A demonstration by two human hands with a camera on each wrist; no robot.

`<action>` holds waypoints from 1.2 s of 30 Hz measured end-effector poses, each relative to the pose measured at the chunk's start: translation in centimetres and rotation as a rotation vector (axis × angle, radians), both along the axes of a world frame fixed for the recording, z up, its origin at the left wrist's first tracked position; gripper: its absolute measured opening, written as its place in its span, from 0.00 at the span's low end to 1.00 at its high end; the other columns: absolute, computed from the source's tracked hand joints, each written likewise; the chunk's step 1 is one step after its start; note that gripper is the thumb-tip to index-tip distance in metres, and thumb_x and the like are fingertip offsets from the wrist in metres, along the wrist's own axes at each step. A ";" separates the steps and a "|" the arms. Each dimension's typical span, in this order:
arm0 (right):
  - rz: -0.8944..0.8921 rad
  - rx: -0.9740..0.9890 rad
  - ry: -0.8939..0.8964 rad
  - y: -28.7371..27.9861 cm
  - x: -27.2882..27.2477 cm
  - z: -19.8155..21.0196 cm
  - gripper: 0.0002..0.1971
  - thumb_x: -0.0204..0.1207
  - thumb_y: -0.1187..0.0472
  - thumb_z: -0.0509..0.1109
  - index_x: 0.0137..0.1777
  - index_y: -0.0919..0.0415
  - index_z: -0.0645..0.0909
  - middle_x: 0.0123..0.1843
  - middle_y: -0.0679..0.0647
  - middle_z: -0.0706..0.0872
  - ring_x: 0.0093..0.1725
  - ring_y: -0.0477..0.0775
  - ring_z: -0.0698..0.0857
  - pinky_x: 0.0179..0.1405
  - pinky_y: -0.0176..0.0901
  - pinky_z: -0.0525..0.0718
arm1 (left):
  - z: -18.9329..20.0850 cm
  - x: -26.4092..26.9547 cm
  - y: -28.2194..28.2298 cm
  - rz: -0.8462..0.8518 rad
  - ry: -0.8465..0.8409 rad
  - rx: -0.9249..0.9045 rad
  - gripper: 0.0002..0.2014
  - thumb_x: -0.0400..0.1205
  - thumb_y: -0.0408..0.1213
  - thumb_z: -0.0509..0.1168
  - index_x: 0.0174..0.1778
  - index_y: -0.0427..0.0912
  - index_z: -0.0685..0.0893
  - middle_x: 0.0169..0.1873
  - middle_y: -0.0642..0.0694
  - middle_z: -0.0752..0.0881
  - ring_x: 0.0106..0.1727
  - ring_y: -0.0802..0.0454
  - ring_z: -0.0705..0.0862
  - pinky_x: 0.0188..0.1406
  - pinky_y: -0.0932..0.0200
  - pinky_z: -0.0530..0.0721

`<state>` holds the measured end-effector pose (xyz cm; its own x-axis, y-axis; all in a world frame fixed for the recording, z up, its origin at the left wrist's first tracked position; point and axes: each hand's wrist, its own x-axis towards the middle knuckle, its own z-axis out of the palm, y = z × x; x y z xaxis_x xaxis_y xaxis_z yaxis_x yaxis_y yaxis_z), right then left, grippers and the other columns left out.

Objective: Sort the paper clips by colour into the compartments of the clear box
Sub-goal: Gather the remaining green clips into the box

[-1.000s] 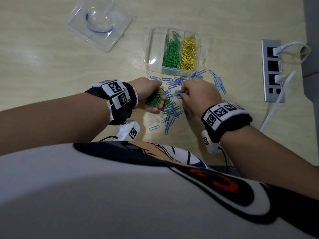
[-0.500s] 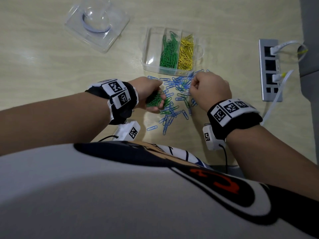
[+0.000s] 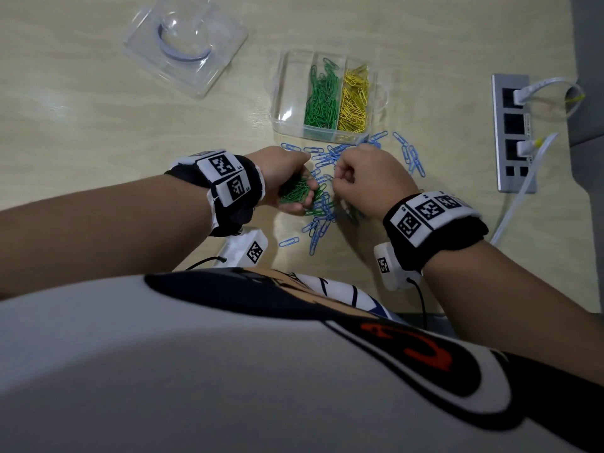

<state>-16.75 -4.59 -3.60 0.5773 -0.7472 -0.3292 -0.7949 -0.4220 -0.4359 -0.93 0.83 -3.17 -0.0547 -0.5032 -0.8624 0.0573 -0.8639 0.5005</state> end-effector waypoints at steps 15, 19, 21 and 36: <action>-0.037 -0.199 0.151 -1.5 -0.3 -1.7 0.11 0.80 0.56 0.64 0.60 0.53 0.80 0.59 0.58 0.81 0.55 0.65 0.82 0.51 0.53 0.79 | 0.0 0.0 0.2 0.017 0.020 -0.017 0.26 0.89 0.52 0.46 0.36 0.38 0.79 0.27 0.42 0.81 0.31 0.48 0.82 0.37 0.58 0.83; -0.058 -0.229 0.158 -1.9 -0.4 -1.2 0.10 0.81 0.59 0.62 0.56 0.55 0.84 0.55 0.57 0.85 0.53 0.63 0.83 0.48 0.51 0.79 | -0.3 0.2 0.2 0.031 0.025 -0.014 0.26 0.89 0.52 0.46 0.37 0.38 0.79 0.28 0.41 0.80 0.31 0.47 0.82 0.41 0.55 0.84; -0.085 -0.265 0.133 -1.8 -0.7 -0.8 0.10 0.80 0.59 0.62 0.53 0.54 0.85 0.55 0.57 0.84 0.51 0.62 0.83 0.47 0.51 0.80 | -0.4 0.3 0.1 0.032 0.017 -0.011 0.26 0.89 0.52 0.46 0.37 0.38 0.79 0.29 0.41 0.80 0.31 0.47 0.82 0.44 0.54 0.84; -0.115 -0.206 0.071 -0.4 0.2 -0.8 0.10 0.79 0.55 0.62 0.52 0.55 0.84 0.53 0.56 0.83 0.51 0.60 0.83 0.49 0.50 0.80 | 0.4 -0.2 -0.1 -0.005 0.019 -0.028 0.26 0.89 0.51 0.43 0.36 0.39 0.77 0.28 0.42 0.80 0.33 0.48 0.82 0.31 0.61 0.83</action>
